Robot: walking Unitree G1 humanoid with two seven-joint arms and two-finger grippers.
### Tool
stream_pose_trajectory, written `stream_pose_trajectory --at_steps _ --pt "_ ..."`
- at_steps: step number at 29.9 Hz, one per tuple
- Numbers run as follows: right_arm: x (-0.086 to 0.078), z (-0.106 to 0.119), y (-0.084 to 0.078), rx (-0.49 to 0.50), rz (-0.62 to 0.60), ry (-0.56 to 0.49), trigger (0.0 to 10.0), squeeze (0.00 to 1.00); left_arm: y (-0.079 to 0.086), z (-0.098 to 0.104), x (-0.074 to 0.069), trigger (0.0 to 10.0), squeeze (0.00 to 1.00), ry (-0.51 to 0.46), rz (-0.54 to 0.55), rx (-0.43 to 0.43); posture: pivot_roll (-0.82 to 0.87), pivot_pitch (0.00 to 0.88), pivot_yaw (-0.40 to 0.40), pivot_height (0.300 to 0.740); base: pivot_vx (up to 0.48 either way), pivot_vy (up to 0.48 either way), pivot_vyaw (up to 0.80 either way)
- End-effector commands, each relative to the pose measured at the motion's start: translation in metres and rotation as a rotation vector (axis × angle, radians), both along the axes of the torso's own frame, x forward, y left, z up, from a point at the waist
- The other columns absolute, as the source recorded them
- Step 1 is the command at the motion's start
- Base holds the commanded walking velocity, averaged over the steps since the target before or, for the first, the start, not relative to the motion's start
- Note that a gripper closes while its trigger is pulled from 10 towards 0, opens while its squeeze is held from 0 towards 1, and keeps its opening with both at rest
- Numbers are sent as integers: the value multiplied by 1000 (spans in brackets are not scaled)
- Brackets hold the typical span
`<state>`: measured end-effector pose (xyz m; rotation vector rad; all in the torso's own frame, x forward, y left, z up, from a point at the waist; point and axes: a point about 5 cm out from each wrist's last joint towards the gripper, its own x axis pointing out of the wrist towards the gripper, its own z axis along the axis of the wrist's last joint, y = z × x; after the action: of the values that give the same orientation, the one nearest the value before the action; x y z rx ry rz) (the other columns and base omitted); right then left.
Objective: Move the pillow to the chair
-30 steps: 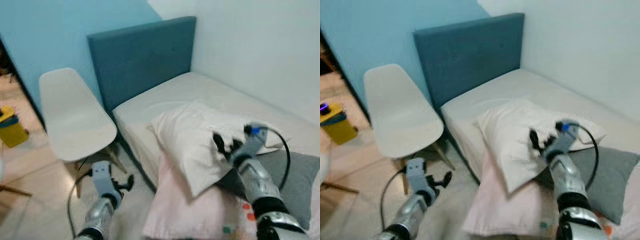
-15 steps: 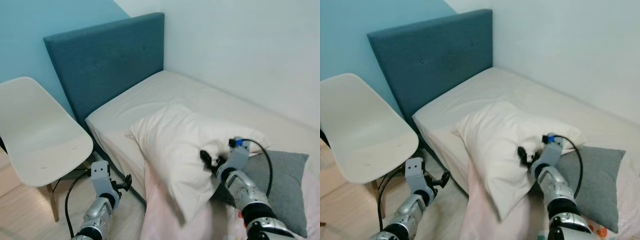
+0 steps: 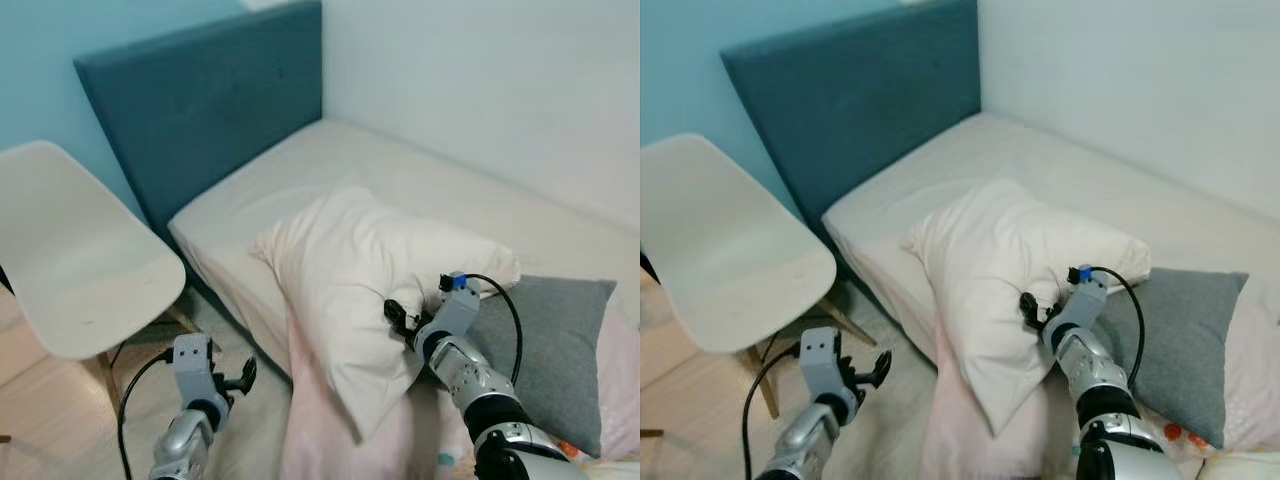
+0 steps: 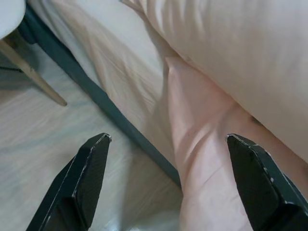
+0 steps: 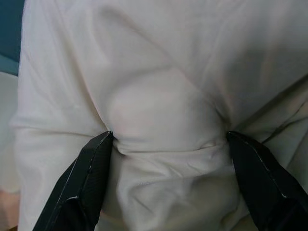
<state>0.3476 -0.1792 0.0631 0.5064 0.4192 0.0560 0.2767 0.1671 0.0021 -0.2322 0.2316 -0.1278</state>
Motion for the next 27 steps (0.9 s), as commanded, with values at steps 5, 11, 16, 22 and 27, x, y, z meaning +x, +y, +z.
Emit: stream_pose_trajectory --at_steps 5,11,16,22,27 --pt "-6 -14 16 87 51 59 10000 0 14 8 -7 10000 0 -83 3 6 122 346 76 740 0 0 0" --pt "16 19 16 87 58 -89 5412 0 21 23 -12 10000 0 -167 9 19 166 410 71 740 0 0 0" --pt "33 53 8 120 43 -226 0 0 24 38 -9 10000 0 -229 14 32 169 406 57 740 0 0 0" --pt "40 76 -2 118 67 -333 0 0 20 43 -7 10000 0 -237 2 23 145 372 40 740 0 0 0" --pt "42 91 -9 131 90 -425 0 0 11 46 1 10000 0 -234 -5 0 115 319 26 740 0 0 0"
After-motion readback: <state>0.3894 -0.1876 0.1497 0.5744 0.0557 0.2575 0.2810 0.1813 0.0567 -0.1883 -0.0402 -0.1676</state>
